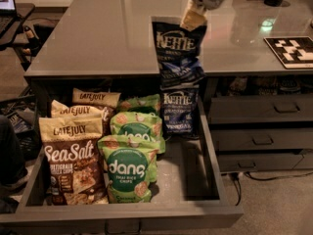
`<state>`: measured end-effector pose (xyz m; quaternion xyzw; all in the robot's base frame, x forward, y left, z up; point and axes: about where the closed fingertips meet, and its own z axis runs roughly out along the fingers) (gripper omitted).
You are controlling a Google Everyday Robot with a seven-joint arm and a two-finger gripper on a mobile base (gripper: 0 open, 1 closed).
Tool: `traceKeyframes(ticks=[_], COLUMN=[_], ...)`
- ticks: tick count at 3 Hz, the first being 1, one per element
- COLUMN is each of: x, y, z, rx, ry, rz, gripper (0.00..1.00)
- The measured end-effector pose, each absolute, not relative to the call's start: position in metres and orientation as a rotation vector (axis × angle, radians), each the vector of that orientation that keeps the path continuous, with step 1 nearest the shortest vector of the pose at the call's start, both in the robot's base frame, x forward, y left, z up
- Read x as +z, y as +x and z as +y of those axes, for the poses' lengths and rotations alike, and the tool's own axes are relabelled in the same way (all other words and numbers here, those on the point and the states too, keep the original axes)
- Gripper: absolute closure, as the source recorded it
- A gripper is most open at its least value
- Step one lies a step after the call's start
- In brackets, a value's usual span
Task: Pick blue chip bag from top drawer and place on counter
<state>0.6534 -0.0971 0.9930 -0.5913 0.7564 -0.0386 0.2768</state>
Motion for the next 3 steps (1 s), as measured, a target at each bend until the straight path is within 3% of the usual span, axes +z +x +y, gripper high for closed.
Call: traceKeyframes(ticks=[3], x=[1.018], y=[0.731], z=[-0.04], rx=[-0.183], ry=[-1.765], rz=[1.911], gripper=[1.0])
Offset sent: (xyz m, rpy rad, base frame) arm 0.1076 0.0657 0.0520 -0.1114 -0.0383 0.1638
